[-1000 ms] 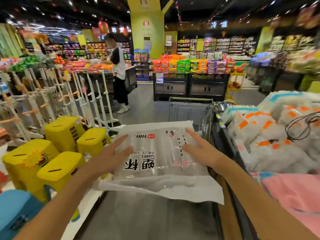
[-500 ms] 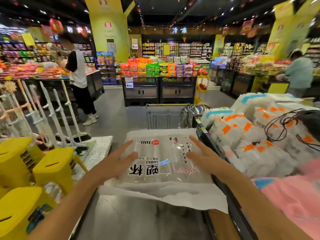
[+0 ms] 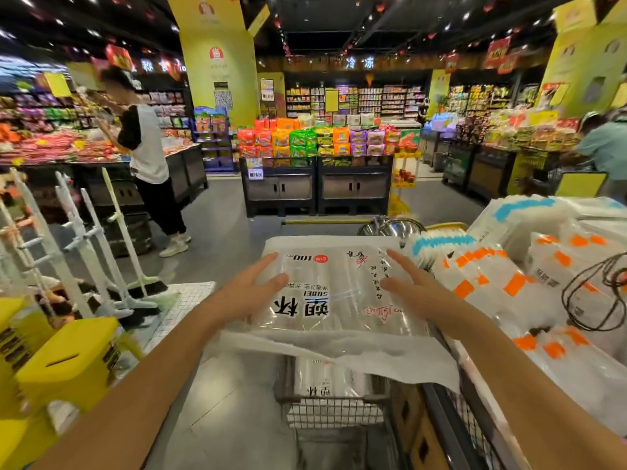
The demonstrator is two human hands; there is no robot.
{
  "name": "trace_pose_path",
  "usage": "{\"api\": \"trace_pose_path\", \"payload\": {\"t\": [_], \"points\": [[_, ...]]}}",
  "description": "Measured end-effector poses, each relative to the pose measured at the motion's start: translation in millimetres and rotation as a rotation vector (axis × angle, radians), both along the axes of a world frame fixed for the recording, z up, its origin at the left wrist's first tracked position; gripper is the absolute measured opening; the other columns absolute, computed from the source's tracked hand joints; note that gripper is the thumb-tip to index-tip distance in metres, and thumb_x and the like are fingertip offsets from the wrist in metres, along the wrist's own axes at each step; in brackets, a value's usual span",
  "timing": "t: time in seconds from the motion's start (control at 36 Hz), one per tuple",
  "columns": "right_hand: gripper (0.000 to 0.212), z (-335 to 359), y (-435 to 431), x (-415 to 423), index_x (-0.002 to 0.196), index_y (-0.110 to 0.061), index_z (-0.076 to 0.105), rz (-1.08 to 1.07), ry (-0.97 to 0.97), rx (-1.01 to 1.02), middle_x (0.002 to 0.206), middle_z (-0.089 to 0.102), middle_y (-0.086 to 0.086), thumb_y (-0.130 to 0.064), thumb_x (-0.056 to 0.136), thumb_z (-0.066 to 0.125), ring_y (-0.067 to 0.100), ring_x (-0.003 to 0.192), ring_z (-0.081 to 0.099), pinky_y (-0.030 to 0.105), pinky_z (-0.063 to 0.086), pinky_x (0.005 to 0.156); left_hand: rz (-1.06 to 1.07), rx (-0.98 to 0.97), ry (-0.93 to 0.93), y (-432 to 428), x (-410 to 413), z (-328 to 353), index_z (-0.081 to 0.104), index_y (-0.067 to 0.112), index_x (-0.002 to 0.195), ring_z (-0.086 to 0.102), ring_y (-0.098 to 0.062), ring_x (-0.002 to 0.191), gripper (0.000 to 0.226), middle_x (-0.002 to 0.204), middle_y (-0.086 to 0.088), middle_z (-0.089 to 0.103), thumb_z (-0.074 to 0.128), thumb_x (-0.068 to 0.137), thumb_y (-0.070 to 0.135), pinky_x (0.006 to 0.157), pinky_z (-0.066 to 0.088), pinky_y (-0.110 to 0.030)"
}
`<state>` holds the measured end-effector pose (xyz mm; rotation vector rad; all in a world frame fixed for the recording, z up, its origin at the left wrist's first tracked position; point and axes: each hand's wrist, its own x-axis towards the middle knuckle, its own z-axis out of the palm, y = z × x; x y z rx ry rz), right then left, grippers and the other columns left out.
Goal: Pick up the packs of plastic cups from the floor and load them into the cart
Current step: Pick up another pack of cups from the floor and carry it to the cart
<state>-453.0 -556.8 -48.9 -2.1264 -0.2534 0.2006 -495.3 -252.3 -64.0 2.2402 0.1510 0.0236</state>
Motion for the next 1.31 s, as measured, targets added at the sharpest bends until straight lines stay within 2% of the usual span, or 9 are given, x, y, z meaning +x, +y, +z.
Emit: {"api": "trace_pose_path", "payload": {"t": [0.14,0.22,0.58,0.72,1.03,1.08,1.14,1.19,1.31], "points": [[0.064,1.3,-3.6,62.9,0.155,-0.040,0.022,-0.001,0.010,-0.010,0.162,0.024,0.004,-0.031,0.100,0.055,0.031,0.143,0.034,0.047,0.033,0.113,-0.001,-0.029,-0.029,-3.7,63.0,-2.8,0.024,0.059,0.144,0.051,-0.018,0.128,0.070,0.155,0.010,0.036,0.054,0.082,0.072,0.105,0.044,-0.043],[0.064,-1.9,-2.0,95.8,0.154,-0.042,0.023,-0.009,0.013,-0.024,0.163,0.022,0.006,-0.032,0.100,0.055,0.032,0.144,0.032,0.049,0.031,0.114,-0.008,-0.048,-0.022,-3.5,95.7,-8.3,0.024,0.056,0.146,0.046,-0.021,0.135,0.069,0.157,0.008,0.034,0.054,0.085,0.069,0.111,0.040,-0.049],[0.067,-40.9,42.8,233.7,0.154,-0.040,0.025,-0.072,0.017,-0.007,0.163,0.022,0.003,-0.028,0.098,0.058,0.027,0.147,0.026,0.049,0.028,0.118,-0.107,-0.089,-0.009,41.6,252.0,-46.2,0.024,0.049,0.150,0.039,-0.024,0.138,0.063,0.157,0.004,0.032,0.052,0.094,0.057,0.102,0.046,-0.048],[0.066,-65.6,60.4,272.4,0.154,-0.043,0.025,-0.126,0.014,-0.032,0.163,0.022,0.001,-0.031,0.097,0.058,0.026,0.147,0.025,0.051,0.025,0.118,-0.177,-0.099,0.009,60.9,307.5,-64.6,0.024,0.045,0.151,0.034,-0.016,0.141,0.063,0.158,0.008,0.029,0.052,0.095,0.053,0.111,0.034,-0.036],[0.067,-138.7,64.1,368.9,0.150,-0.053,0.025,-0.190,0.081,-0.033,0.161,0.022,-0.011,-0.038,0.094,0.060,0.018,0.147,0.026,0.043,0.025,0.117,-0.200,-0.100,0.110,64.5,410.4,-140.0,0.020,0.051,0.150,0.024,-0.017,0.147,0.064,0.162,0.013,0.018,0.052,0.094,0.053,0.119,0.027,-0.046],[0.069,-158.2,64.8,393.2,0.147,-0.058,0.025,-0.199,0.102,-0.038,0.161,0.027,-0.011,-0.040,0.092,0.060,0.017,0.138,0.039,0.046,0.031,0.116,-0.182,-0.122,0.142,61.8,430.8,-155.2,0.019,0.054,0.149,0.023,-0.017,0.147,0.064,0.161,0.013,0.018,0.053,0.094,0.054,0.118,0.027,-0.047],[0.069,-179.0,66.5,419.0,0.148,-0.057,0.025,-0.196,0.119,-0.045,0.157,0.036,-0.007,-0.037,0.092,0.059,0.014,0.111,0.053,0.046,0.039,0.109,-0.169,-0.134,0.175,58.1,452.2,-171.2,0.018,0.051,0.151,0.023,-0.016,0.148,0.065,0.161,0.014,0.019,0.052,0.095,0.052,0.118,0.027,-0.042],[0.069,-202.3,68.3,444.7,0.150,-0.055,0.023,-0.186,0.135,-0.059,0.151,0.045,0.000,-0.035,0.092,0.057,0.011,0.081,0.055,0.040,0.048,0.092,-0.143,-0.148,0.212,53.5,472.7,-189.5,0.017,0.046,0.153,0.026,-0.016,0.146,0.065,0.159,0.013,0.023,0.052,0.098,0.044,0.113,0.029,-0.036],[0.069,-254.5,73.5,492.2,0.155,-0.043,0.023,-0.193,0.181,-0.083,0.115,0.064,-0.001,-0.019,0.097,0.053,0.016,0.058,0.058,0.023,0.046,0.057,-0.092,-0.134,0.288,46.1,510.6,-235.8,0.012,0.048,0.153,0.028,-0.020,0.146,0.064,0.158,0.012,0.024,0.048,0.101,0.041,0.112,0.031,-0.039]]}}
